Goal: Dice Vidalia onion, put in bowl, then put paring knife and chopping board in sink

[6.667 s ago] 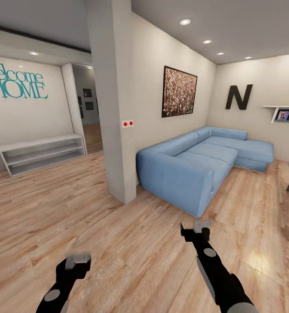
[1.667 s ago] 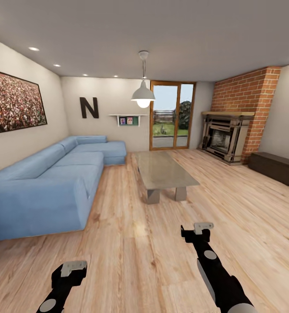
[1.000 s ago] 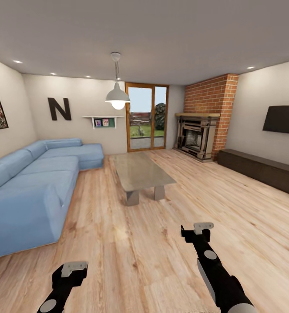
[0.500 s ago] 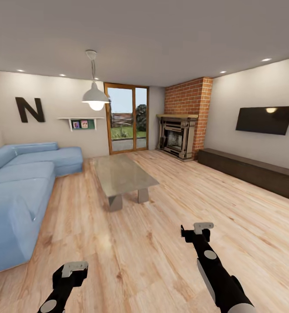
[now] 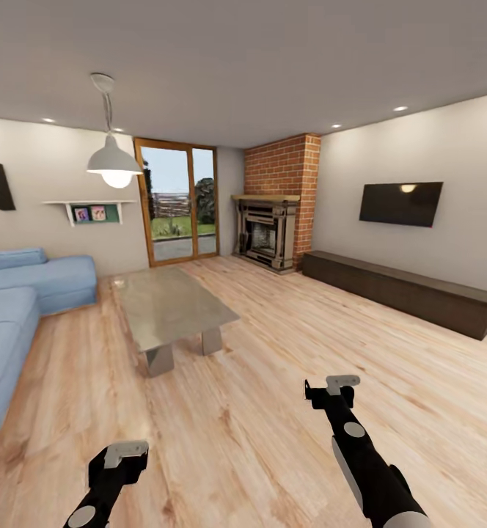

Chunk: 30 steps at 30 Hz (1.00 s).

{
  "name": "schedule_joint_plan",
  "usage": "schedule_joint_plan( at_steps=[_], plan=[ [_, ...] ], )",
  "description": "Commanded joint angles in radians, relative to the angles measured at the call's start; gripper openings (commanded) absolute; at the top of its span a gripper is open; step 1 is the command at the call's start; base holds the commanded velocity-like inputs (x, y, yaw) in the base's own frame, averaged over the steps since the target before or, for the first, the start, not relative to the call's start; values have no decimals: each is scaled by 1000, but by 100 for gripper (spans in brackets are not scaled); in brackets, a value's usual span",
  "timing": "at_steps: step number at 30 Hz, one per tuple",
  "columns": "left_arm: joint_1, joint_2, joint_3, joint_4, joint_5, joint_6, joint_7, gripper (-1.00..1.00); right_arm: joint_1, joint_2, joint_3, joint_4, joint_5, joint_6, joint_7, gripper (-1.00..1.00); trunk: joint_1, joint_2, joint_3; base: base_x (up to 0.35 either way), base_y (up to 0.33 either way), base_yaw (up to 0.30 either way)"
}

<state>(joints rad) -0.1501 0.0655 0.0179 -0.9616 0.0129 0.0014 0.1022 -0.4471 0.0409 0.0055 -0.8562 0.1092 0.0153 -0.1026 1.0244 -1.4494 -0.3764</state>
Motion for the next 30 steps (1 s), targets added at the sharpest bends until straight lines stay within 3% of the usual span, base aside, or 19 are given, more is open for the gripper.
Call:
schedule_joint_plan(
  at_steps=[1, 19, 30],
  plan=[
    [0, 0, -1, 0, 1, 0, 4, 100, -1, 0, 1, 0, 10, 2, -5, 100, 1, -1, -1, 334, 0, -272],
    [0, 0, -1, 0, 1, 1, 4, 100, -1, 1, 1, 0, 10, 2, -5, 100, 1, -1, 8, 334, 0, -264],
    [0, 0, -1, 1, 2, 2, 4, 100, -1, 1, 1, 0, 11, 3, -8, 100, 1, -1, 1, 334, 0, -64]
  ],
)
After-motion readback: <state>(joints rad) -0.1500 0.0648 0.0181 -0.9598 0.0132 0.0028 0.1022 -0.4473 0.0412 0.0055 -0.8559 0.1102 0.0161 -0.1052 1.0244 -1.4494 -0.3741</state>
